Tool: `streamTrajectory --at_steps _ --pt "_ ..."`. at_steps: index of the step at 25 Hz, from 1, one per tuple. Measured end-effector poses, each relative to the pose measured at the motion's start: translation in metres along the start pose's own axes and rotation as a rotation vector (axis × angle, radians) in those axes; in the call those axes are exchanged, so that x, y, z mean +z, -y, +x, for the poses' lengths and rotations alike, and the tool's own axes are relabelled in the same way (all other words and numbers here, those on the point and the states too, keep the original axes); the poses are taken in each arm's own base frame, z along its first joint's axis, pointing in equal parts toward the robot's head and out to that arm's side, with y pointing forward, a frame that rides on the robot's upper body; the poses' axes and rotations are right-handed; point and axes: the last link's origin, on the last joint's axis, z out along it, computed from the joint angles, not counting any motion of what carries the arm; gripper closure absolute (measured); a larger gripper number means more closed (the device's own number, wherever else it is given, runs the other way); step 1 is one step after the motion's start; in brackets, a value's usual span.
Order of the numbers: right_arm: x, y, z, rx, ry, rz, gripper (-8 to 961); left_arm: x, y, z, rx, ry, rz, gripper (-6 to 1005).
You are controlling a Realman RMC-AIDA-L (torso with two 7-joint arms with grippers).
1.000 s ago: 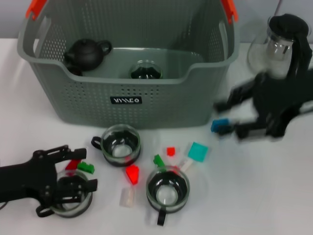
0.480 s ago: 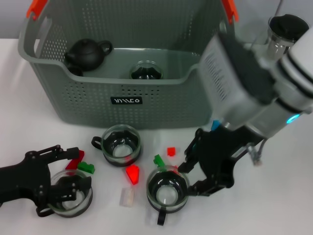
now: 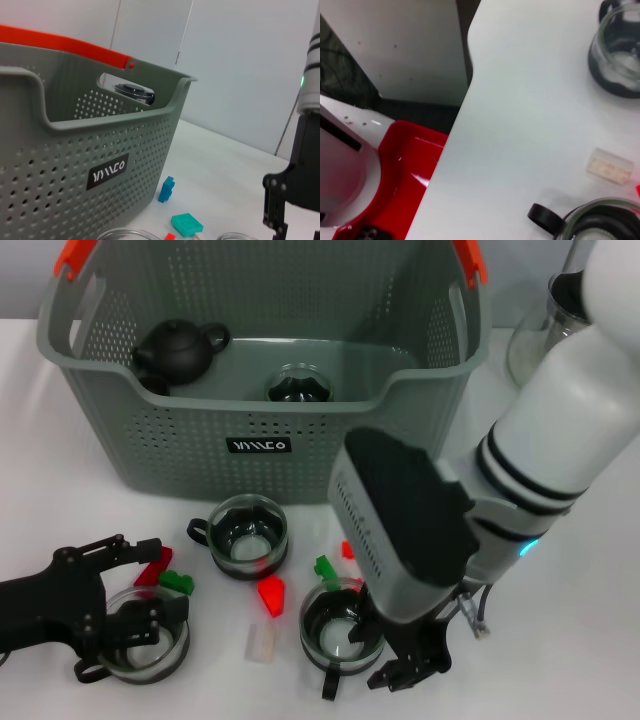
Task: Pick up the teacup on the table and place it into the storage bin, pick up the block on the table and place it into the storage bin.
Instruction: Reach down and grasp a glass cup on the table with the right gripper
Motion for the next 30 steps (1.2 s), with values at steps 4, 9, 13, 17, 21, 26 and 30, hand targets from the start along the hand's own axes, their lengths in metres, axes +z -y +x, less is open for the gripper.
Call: streamTrajectory --at_steps 4,9,13,17,21,26,30 --pt "0.009 -0.001 0.0 -0.012 -0.02 0.0 532 0.001 0.0 0.0 0.001 -0.001 -0.001 139" --pt "0.02 -0.001 0.0 -0.025 -0.039 0.008 536 0.001 0.0 0.0 0.001 -0.002 -0.002 139" --pt "0.026 0.0 0.0 -0.029 -0.047 0.021 540 0.001 -0.001 0.0 -0.001 -0.002 -0.002 139" --pt "0.031 0.001 0.001 -0.03 -0.057 0.027 544 0.001 -0.001 0.0 -0.001 -0.004 0.0 139" --pt "0.031 0.003 0.0 -0.009 -0.055 0.038 547 0.001 0.0 0.0 0.0 -0.008 0.002 139" --pt "0.031 0.004 0.0 0.004 -0.054 0.047 599 0.002 0.0 0.002 0.003 -0.01 0.002 140" --pt "0.031 0.004 0.001 0.007 -0.057 0.044 791 0.002 0.001 0.002 0.005 -0.01 0.0 140"
